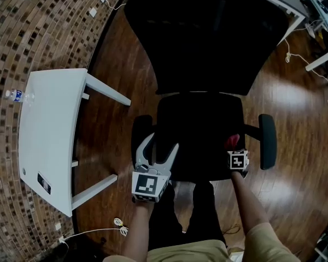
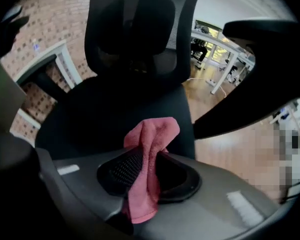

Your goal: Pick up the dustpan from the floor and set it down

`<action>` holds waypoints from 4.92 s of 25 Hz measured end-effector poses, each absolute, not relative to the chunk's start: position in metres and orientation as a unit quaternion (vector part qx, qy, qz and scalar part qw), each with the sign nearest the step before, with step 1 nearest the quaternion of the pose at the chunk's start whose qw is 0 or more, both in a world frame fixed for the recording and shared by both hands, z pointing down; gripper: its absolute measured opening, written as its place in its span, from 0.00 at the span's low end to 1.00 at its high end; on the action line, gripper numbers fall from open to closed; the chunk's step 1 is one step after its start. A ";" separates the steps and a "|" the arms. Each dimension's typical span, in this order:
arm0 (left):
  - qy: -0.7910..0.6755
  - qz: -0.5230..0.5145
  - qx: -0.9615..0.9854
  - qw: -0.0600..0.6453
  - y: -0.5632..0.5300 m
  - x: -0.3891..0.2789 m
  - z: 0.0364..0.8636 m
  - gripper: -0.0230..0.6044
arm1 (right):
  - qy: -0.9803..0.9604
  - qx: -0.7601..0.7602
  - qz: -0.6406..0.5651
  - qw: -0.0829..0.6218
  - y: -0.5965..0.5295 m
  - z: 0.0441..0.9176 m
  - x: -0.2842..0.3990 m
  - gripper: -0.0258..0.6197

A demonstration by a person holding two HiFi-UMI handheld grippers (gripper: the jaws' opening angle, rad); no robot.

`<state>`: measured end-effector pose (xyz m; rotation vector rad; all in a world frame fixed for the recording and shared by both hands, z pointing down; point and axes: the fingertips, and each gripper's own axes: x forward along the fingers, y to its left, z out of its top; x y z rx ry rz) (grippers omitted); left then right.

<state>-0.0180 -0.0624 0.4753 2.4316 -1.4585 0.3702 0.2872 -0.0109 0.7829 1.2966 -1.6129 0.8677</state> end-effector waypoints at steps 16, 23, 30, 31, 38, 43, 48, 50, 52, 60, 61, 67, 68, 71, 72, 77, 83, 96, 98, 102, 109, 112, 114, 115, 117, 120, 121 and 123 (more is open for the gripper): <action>-0.534 0.166 0.819 0.126 -0.026 -0.096 0.455 0.45 | -0.815 0.261 0.430 0.289 0.066 0.783 -0.090 0.18; -0.511 0.170 0.833 0.129 -0.037 -0.055 0.469 0.45 | -0.712 0.433 0.436 0.340 0.040 0.813 0.134 0.18; -0.489 0.161 0.849 0.122 -0.055 -0.013 0.471 0.45 | -0.668 0.518 0.355 0.399 0.031 0.789 0.305 0.17; -0.489 0.163 0.848 0.124 -0.056 -0.010 0.469 0.44 | -0.660 0.524 0.348 0.410 0.035 0.786 0.316 0.17; -0.507 0.150 0.840 0.125 -0.057 -0.032 0.462 0.45 | -0.640 0.548 0.377 0.386 0.048 0.776 0.277 0.18; -0.527 0.146 0.828 0.125 -0.049 -0.068 0.458 0.44 | -0.730 0.452 0.397 0.324 0.067 0.781 0.104 0.18; -0.548 0.157 0.811 0.131 -0.037 -0.107 0.464 0.44 | -0.775 0.396 0.419 0.257 0.078 0.767 -0.038 0.18; -0.560 0.159 0.802 0.136 -0.030 -0.125 0.468 0.44 | -0.784 0.378 0.430 0.241 0.082 0.766 -0.071 0.18; -0.568 0.158 0.796 0.140 -0.027 -0.138 0.471 0.44 | -0.792 0.351 0.443 0.232 0.085 0.765 -0.091 0.18; -0.554 0.144 0.807 0.148 -0.040 -0.110 0.473 0.44 | -0.773 0.372 0.389 0.335 0.100 0.796 0.031 0.18; -0.550 0.141 0.810 0.147 -0.043 -0.103 0.472 0.44 | -0.758 0.398 0.388 0.342 0.102 0.802 0.069 0.18; -0.531 0.134 0.824 0.144 -0.059 -0.070 0.470 0.44 | -0.681 0.529 0.354 0.363 0.087 0.795 0.266 0.17; -0.529 0.133 0.825 0.144 -0.060 -0.065 0.470 0.44 | -0.671 0.541 0.347 0.370 0.085 0.791 0.285 0.17; -0.520 0.132 0.831 0.146 -0.059 -0.052 0.469 0.44 | -0.638 0.575 0.338 0.385 0.081 0.782 0.327 0.17; -0.517 0.133 0.833 0.146 -0.058 -0.048 0.469 0.44 | -0.626 0.587 0.341 0.383 0.080 0.781 0.335 0.17; -0.517 0.137 0.834 0.140 -0.056 -0.057 0.460 0.44 | -0.593 0.621 0.383 0.341 0.080 0.776 0.305 0.17; -0.526 0.147 0.828 0.127 -0.054 -0.081 0.445 0.44 | -0.727 0.478 0.413 0.270 0.101 0.765 0.086 0.17; -0.515 0.177 0.829 0.123 -0.035 -0.092 0.457 0.43 | -0.835 0.269 0.339 0.339 0.160 0.789 -0.051 0.17; -0.510 0.176 0.832 0.126 -0.039 -0.079 0.459 0.43 | -0.818 0.309 0.341 0.346 0.155 0.796 0.001 0.17; -0.494 0.159 0.845 0.131 -0.048 -0.047 0.463 0.43 | -0.788 0.369 0.348 0.348 0.146 0.806 0.110 0.17; -0.460 0.142 0.867 0.131 -0.055 0.016 0.468 0.43 | -0.749 0.462 0.308 0.362 0.120 0.792 0.271 0.16; -0.447 0.142 0.874 0.129 -0.049 0.031 0.468 0.43 | -0.731 0.493 0.303 0.362 0.118 0.784 0.307 0.16; -0.446 0.140 0.874 0.131 -0.047 0.032 0.465 0.43 | -0.713 0.516 0.307 0.361 0.114 0.781 0.321 0.16; -0.447 0.138 0.874 0.131 -0.047 0.030 0.463 0.43 | -0.703 0.529 0.314 0.358 0.112 0.780 0.325 0.16; -0.450 0.137 0.873 0.128 -0.045 0.021 0.459 0.43 | -0.672 0.566 0.337 0.339 0.110 0.779 0.329 0.17; -0.456 0.148 0.869 0.123 -0.039 -0.001 0.457 0.43 | -0.629 0.613 0.371 0.301 0.116 0.779 0.315 0.17; -0.458 0.149 0.868 0.122 -0.038 -0.009 0.455 0.43 | -0.635 0.607 0.378 0.292 0.118 0.779 0.296 0.17; -0.462 0.147 0.866 0.120 -0.036 -0.024 0.452 0.43 | -0.686 0.554 0.384 0.275 0.123 0.780 0.229 0.17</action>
